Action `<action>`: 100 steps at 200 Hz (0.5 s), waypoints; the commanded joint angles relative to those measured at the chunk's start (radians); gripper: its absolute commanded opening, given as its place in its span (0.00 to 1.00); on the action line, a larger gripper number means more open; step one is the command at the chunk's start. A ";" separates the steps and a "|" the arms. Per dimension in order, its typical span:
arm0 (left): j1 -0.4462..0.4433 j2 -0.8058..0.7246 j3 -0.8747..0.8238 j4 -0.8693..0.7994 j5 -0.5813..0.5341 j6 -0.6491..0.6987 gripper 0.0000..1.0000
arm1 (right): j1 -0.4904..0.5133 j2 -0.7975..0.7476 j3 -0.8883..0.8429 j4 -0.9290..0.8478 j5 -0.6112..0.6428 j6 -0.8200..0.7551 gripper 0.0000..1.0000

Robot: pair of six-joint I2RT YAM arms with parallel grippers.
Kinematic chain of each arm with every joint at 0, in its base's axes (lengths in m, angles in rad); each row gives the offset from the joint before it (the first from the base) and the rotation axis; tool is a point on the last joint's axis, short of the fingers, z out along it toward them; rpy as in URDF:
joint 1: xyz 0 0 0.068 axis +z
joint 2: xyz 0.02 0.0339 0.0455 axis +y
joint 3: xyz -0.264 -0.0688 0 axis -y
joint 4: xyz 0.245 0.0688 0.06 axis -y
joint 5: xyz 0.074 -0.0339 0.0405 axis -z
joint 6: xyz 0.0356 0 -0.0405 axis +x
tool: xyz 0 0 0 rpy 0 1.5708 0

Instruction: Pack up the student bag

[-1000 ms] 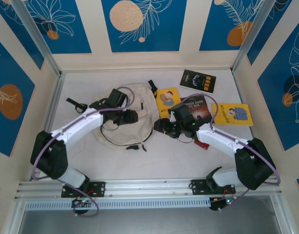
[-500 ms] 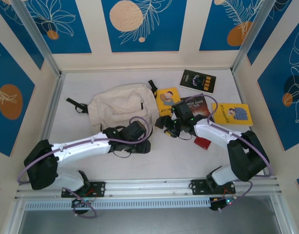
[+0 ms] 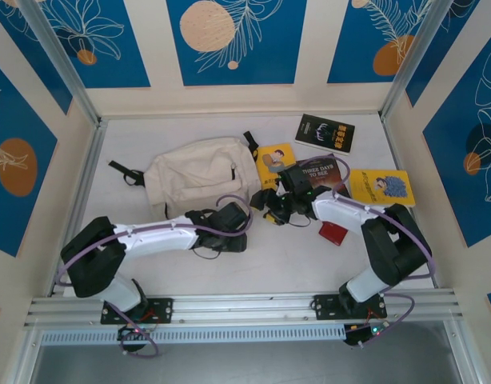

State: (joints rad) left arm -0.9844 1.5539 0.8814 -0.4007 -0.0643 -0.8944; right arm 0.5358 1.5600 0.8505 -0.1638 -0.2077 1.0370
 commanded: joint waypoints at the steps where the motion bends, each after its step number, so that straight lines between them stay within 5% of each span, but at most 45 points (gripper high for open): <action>1: 0.015 0.042 -0.031 0.093 -0.005 -0.020 0.47 | -0.004 0.052 0.038 0.029 -0.079 0.021 0.67; 100: 0.030 0.039 -0.132 0.275 -0.088 -0.096 0.31 | 0.045 0.212 0.117 0.143 -0.180 0.073 0.51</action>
State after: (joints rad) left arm -0.9764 1.5978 0.7849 -0.2024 -0.0891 -0.9657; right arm 0.5632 1.7561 0.9417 -0.0559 -0.3294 1.0843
